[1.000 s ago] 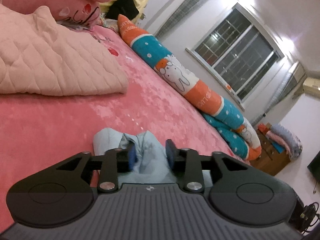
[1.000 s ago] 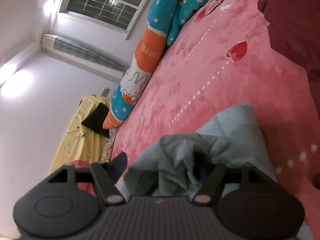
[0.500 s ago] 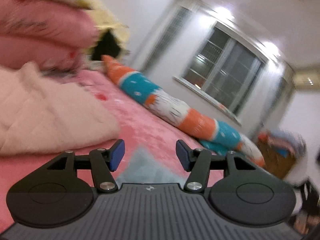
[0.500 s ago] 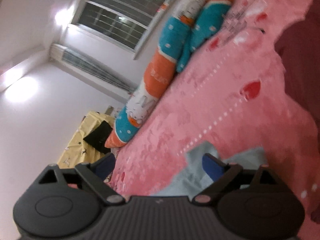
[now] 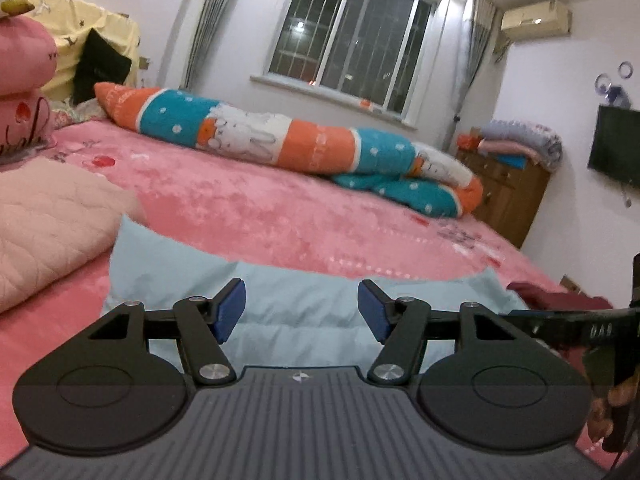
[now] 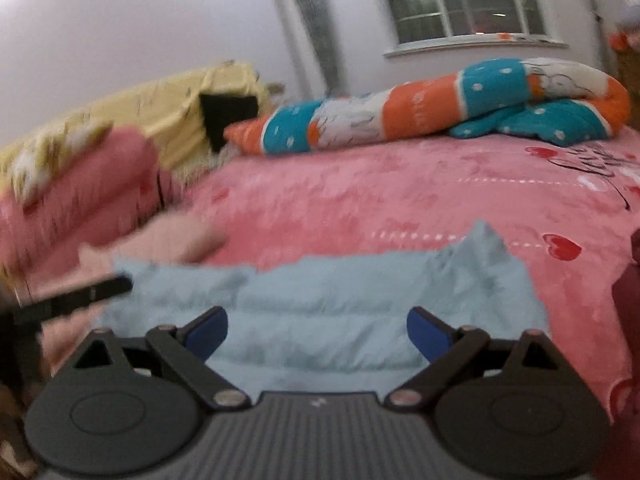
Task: Fold large clothes
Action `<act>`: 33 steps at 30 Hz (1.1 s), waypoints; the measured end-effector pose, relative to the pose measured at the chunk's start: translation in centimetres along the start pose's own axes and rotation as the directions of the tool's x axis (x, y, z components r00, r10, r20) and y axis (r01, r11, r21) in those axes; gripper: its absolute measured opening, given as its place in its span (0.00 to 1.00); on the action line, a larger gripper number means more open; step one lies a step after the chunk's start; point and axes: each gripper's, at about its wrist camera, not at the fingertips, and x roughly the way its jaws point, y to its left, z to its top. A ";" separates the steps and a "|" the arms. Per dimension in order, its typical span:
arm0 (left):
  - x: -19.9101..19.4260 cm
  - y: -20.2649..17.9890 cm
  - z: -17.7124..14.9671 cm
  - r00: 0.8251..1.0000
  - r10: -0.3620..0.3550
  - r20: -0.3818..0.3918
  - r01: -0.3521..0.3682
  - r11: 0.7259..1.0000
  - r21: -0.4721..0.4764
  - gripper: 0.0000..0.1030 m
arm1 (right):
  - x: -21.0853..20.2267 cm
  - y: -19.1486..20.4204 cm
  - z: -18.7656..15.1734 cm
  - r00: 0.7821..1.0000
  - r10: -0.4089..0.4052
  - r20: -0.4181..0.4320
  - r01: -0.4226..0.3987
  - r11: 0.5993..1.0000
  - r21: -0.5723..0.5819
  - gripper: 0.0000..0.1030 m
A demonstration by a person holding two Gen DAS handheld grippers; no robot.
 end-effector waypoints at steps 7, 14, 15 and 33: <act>3.1 0.6 -0.3 0.991 0.116 -0.063 -0.116 0.993 0.001 0.74 | 3.7 -1.3 -0.5 0.991 -0.127 -0.046 0.124 0.990 -0.061 0.93; 4.6 1.3 -0.1 0.973 0.206 -0.107 -0.209 0.978 -0.017 0.75 | 6.2 -5.2 0.4 0.979 -0.191 -0.074 0.196 0.978 0.065 0.94; 4.9 1.4 -0.2 0.970 0.217 -0.111 -0.220 0.975 -0.013 0.76 | 6.6 -5.5 0.4 0.979 -0.190 -0.075 0.196 0.978 0.075 0.94; 5.8 2.5 -2.1 0.952 0.275 -0.130 -0.280 0.960 -0.017 0.90 | 10.6 -5.8 -1.6 0.973 -0.222 -0.066 0.225 0.973 0.046 0.99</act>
